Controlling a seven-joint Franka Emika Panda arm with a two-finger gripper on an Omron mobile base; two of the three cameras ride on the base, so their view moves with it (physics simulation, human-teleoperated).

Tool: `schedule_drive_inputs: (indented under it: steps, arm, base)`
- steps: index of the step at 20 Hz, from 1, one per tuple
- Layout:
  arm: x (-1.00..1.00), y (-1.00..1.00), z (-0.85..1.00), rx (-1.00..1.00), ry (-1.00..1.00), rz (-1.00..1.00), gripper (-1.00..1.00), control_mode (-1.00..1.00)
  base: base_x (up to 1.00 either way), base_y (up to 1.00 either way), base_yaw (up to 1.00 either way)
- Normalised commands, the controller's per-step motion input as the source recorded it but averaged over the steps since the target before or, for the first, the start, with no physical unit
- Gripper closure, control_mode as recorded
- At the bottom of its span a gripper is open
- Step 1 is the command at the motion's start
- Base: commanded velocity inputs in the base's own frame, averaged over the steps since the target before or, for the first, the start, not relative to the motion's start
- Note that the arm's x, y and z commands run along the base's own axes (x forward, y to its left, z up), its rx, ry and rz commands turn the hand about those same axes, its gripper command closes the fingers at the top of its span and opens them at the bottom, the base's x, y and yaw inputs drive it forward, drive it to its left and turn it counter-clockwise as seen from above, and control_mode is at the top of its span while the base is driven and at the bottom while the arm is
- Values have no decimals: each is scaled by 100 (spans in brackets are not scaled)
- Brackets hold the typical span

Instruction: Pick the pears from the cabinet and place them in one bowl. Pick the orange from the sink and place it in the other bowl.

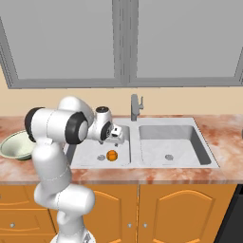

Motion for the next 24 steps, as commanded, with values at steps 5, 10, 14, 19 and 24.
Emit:
schedule_drive_inputs:
  steps: [5,10,14,19,24]
  arm:
    - [13,-6,-25,0,0,3,-100,-100]
    - [12,0,-24,0,0,3,-100,-100]
    - [9,0,-25,0,2,0,-100,-100]
    - [14,0,-26,0,4,0,-100,-100]
    - [15,0,-25,0,3,0,-100,-100]
  base:
    - [0,0,0]
    - [0,0,0]
    - [0,0,0]
    - [0,0,0]
    - [0,0,0]
